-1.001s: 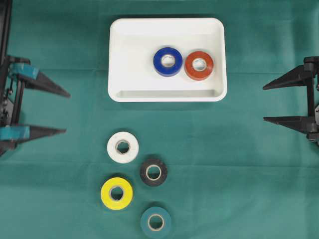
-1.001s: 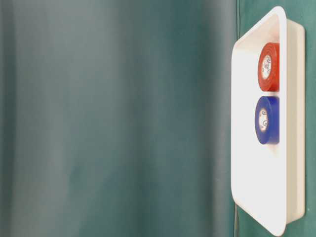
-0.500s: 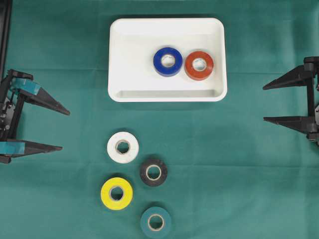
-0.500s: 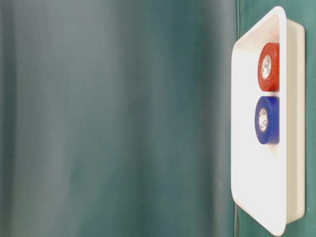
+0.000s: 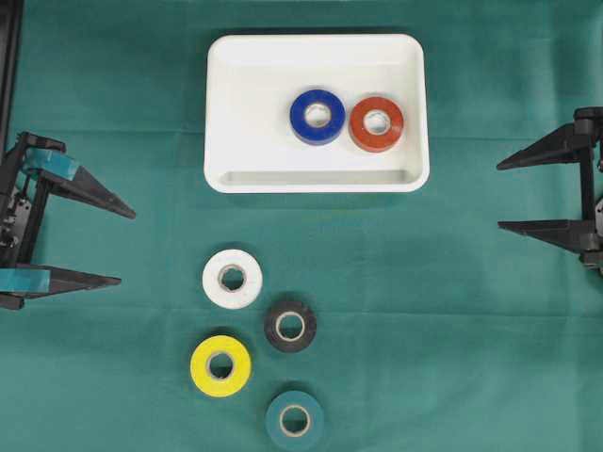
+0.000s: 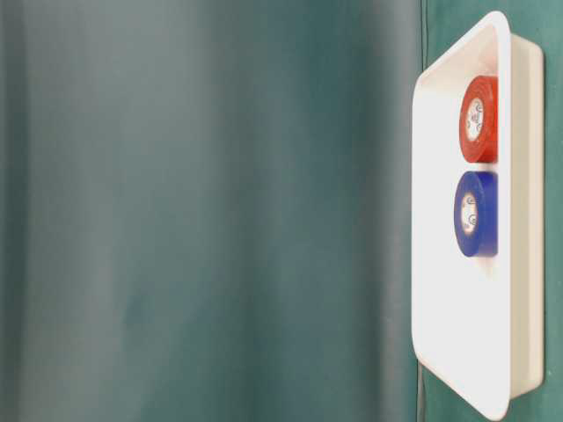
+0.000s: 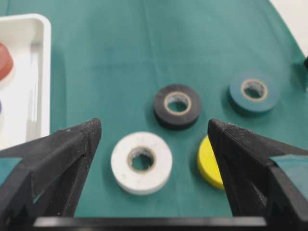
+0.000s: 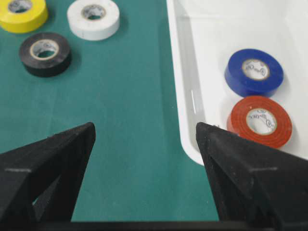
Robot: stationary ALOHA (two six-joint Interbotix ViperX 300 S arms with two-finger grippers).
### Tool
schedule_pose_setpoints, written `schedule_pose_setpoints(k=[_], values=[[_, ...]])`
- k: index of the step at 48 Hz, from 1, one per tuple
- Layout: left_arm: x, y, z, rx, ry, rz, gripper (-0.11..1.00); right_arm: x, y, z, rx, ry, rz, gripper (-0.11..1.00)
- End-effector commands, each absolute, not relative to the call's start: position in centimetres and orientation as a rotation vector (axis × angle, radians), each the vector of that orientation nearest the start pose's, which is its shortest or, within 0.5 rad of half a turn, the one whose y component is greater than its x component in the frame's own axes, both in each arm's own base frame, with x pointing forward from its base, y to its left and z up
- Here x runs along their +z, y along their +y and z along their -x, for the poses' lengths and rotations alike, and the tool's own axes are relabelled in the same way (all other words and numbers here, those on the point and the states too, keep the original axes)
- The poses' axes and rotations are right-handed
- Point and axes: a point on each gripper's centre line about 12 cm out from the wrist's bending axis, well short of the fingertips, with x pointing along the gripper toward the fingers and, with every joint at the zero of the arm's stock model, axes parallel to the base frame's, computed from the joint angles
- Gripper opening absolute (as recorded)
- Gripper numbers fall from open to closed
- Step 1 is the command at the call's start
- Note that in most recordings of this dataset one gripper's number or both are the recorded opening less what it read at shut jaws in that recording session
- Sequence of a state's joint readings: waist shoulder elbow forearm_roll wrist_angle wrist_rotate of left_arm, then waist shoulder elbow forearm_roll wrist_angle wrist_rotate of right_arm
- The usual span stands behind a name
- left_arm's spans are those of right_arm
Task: Pick up the tape from a random location and place it into the white case.
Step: 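Move the left gripper over the black tape roll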
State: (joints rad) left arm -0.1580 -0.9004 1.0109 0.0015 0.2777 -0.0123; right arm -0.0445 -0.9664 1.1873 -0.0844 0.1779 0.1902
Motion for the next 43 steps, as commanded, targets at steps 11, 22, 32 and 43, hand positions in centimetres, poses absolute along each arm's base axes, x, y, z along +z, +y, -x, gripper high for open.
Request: schedule_pose_setpoints(k=[11, 22, 32, 43], values=[[29.3, -4.0, -23.7, -0.167, 0.294, -0.02, 0.94, 24.2, -1.0, -19.2, -0.076, 0.375, -0.111, 0.84], [29.5, -5.3, -27.3, -0.188, 0.327, -0.03, 0.94, 24.2, -1.0, -19.2, -0.075, 0.375, -0.108, 0.84], [30.2, -6.1, -31.4, -0.19, 0.352, -0.035, 0.94, 24.2, -1.0, -19.2, -0.075, 0.378, -0.106, 0.84], [30.6, -6.7, -34.8, -0.19, 0.367, -0.04, 0.94, 24.1, -1.0, -19.2, -0.075, 0.381, -0.103, 0.84]])
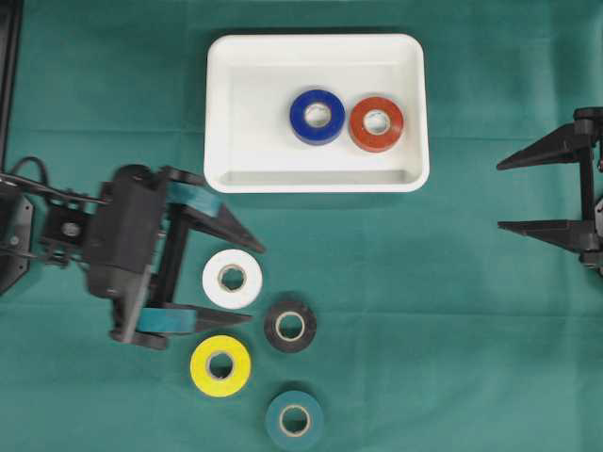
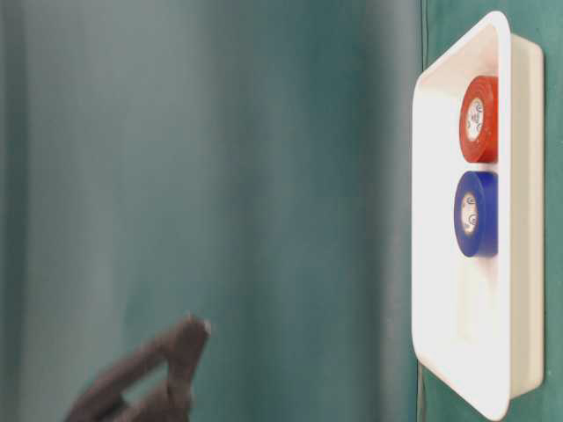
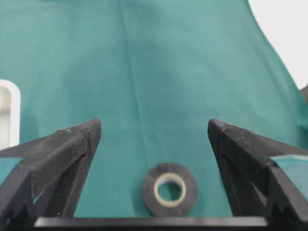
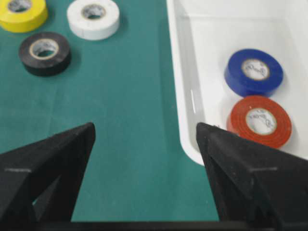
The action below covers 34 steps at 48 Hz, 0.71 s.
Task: Pick up the tape from a random location and place it into the white case.
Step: 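Move the left gripper over the black tape roll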
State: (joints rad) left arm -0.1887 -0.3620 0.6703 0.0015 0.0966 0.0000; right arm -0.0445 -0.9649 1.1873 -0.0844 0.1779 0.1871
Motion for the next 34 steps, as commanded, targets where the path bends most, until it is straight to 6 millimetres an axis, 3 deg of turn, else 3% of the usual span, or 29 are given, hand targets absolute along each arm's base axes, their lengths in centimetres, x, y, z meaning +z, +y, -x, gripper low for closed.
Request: schedule_pose_setpoints(k=[1, 17, 34], values=[[30.7, -6.9, -35.0, -0.192, 0.367, -0.04, 0.94, 24.1, -1.0, -19.2, -0.075, 0.381, -0.102, 0.84], [31.4, -7.5, -38.6, -0.19, 0.397, -0.046, 0.94, 24.0, -1.0, -19.2, -0.075, 0.388, -0.1, 0.84], [30.8, -7.3, -38.9, -0.181, 0.49, -0.043, 0.94, 24.0, -1.0, -19.2, -0.077, 0.389, -0.101, 0.84]])
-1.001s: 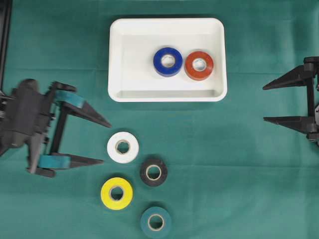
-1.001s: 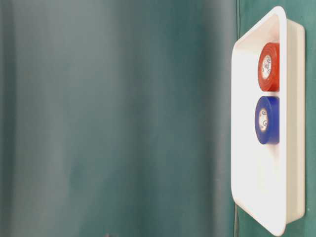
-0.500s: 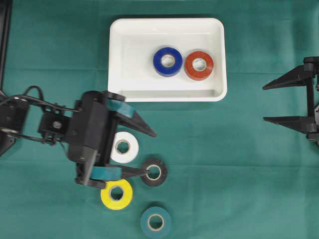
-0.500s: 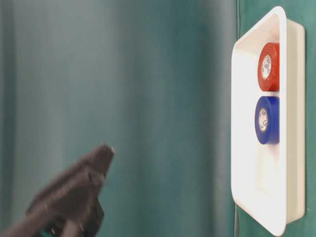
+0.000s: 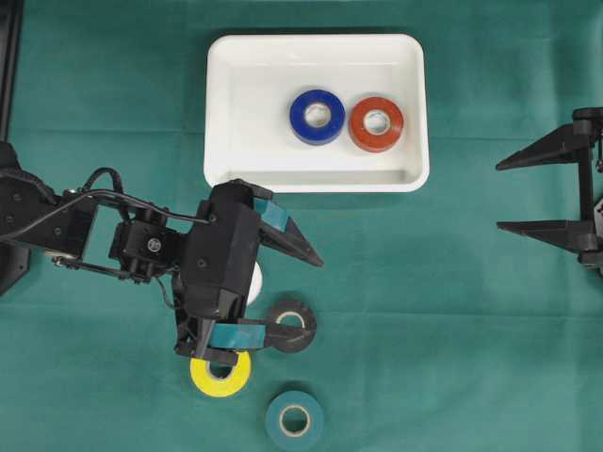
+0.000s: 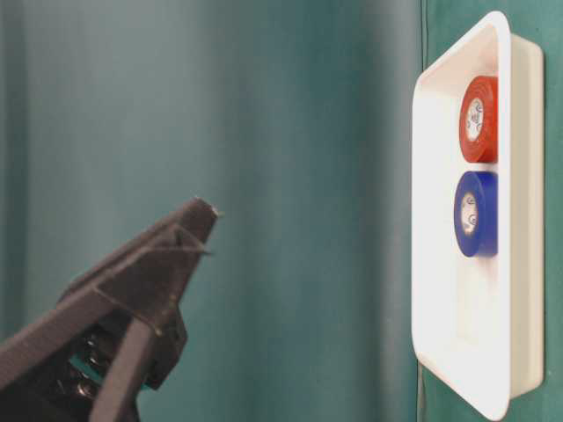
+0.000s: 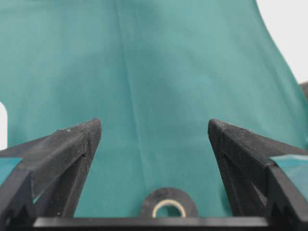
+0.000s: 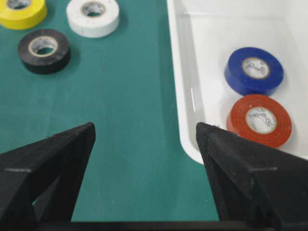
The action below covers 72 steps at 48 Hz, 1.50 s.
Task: Pick up the tape from a random location and place it into the white case.
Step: 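Move the left gripper over the black tape roll, then lower the left gripper fingers into the black roll's hole and close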
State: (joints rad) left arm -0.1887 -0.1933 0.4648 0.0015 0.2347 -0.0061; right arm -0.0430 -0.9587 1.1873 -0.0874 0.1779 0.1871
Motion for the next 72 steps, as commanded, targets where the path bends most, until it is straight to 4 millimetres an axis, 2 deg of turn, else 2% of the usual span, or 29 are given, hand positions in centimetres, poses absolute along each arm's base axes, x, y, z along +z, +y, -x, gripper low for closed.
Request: schedule_pose_setpoints(k=[1, 17, 28, 72], values=[[30.8, -7.4, -38.9, -0.181, 0.5, -0.044, 0.94, 24.0, -1.0, -19.2, -0.075, 0.388, -0.1, 0.84], [29.9, -7.6, -40.9, -0.171, 0.794, -0.071, 0.94, 24.0, -1.0, -19.2, -0.077, 0.39, -0.099, 0.84], [29.6, -7.6, -41.5, -0.16, 0.958, -0.093, 0.94, 24.0, -1.0, -19.2, -0.075, 0.394, -0.099, 0.84], [29.7, -7.6, -41.8, -0.159, 0.967, -0.096, 0.94, 23.9, -1.0, -19.2, -0.075, 0.397, -0.096, 0.84]])
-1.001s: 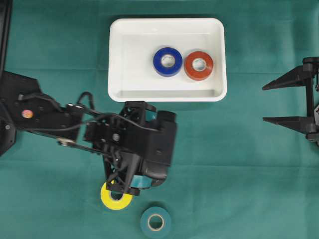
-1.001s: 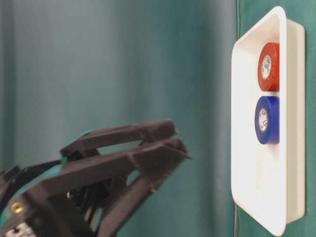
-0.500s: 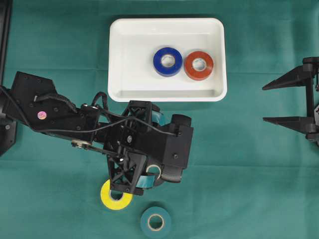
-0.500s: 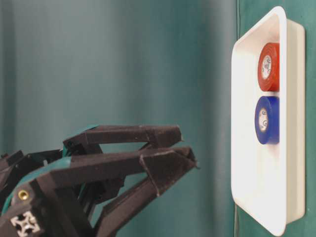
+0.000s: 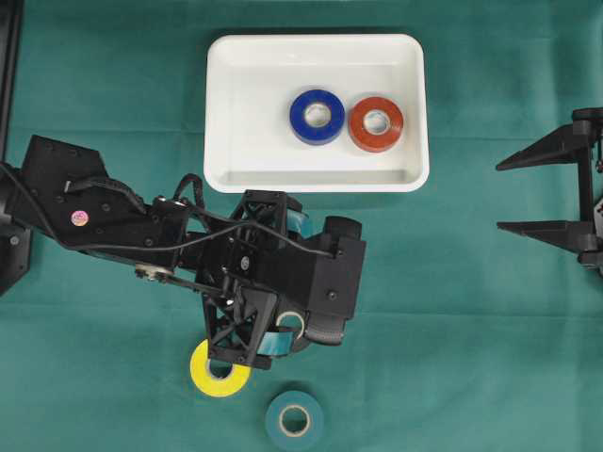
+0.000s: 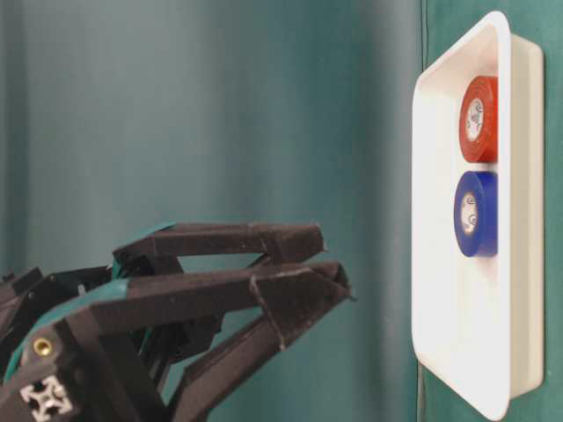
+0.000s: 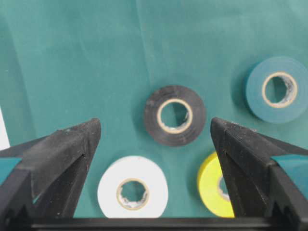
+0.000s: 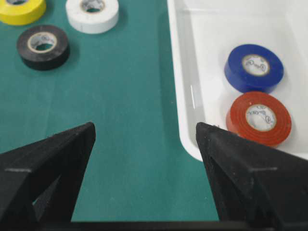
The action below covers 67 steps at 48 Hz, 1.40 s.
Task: Pick up the tape from a random location and place it into the white case.
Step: 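Lower the left gripper fingers into the black roll's hole and close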
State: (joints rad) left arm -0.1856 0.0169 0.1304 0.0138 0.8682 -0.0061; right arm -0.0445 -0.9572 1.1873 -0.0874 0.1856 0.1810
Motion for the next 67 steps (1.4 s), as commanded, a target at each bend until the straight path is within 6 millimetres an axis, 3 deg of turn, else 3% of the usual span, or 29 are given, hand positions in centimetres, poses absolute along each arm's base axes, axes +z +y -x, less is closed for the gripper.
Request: schedule_pose_setpoints(k=[1, 18, 26, 67], values=[[29.7, -7.6, -41.8, -0.159, 0.967, -0.096, 0.94, 24.0, -1.0, -19.2, -0.076, 0.392, -0.096, 0.84], [29.5, -7.7, -41.9, -0.159, 0.963, -0.095, 0.94, 24.0, -1.0, -19.2, -0.076, 0.401, -0.096, 0.84], [28.4, -7.7, -42.1, -0.159, 0.977, -0.097, 0.94, 24.0, -1.0, -19.2, -0.078, 0.403, -0.096, 0.84], [16.5, -8.0, -43.5, -0.161, 1.098, -0.113, 0.94, 23.6, -1.0, -19.4, -0.077, 0.418, -0.096, 0.84]])
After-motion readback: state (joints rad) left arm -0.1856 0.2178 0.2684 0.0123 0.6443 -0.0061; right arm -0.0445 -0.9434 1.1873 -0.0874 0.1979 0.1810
